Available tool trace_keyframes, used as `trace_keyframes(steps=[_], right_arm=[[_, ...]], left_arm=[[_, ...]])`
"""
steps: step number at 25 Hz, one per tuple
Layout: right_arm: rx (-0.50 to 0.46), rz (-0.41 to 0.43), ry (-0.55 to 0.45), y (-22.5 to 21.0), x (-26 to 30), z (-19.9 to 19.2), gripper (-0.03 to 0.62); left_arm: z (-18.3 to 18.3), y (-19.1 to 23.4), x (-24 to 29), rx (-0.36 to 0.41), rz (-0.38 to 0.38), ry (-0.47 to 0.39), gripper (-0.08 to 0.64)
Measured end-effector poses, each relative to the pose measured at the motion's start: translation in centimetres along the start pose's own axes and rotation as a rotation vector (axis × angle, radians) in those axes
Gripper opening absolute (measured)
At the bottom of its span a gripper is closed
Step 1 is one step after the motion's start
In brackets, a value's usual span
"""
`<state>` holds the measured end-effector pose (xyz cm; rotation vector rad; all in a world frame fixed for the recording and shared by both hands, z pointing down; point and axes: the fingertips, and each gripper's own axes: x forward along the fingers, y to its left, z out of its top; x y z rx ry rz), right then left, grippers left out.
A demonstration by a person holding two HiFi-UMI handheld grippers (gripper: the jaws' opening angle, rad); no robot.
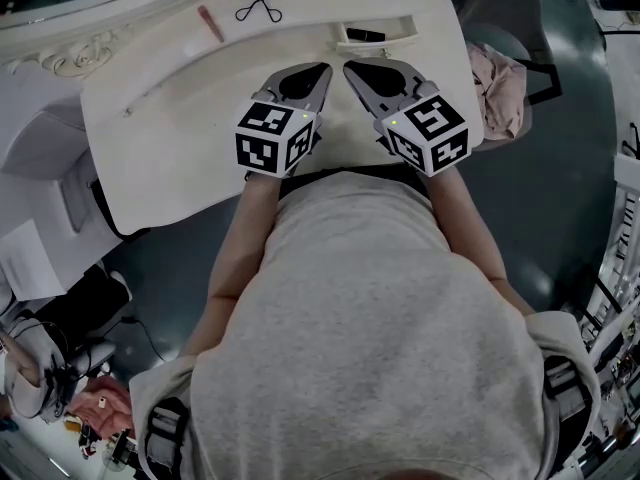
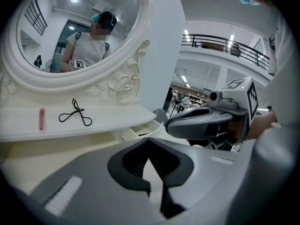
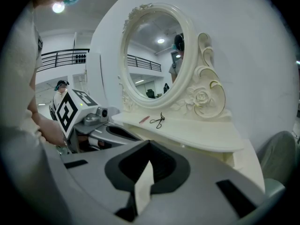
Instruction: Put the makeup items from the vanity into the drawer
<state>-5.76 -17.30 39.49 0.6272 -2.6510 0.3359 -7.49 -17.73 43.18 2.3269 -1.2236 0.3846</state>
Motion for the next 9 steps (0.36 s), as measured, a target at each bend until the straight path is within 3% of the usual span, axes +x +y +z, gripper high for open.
trace_keyframes(steps=[9], right_arm=[[-0.029,0.000,0.022,0.68,0.45,-0.28,0.008]], left_arm=[[-0.40,-0.12,-0.17,0.010,-0.016,0.016,0.009]])
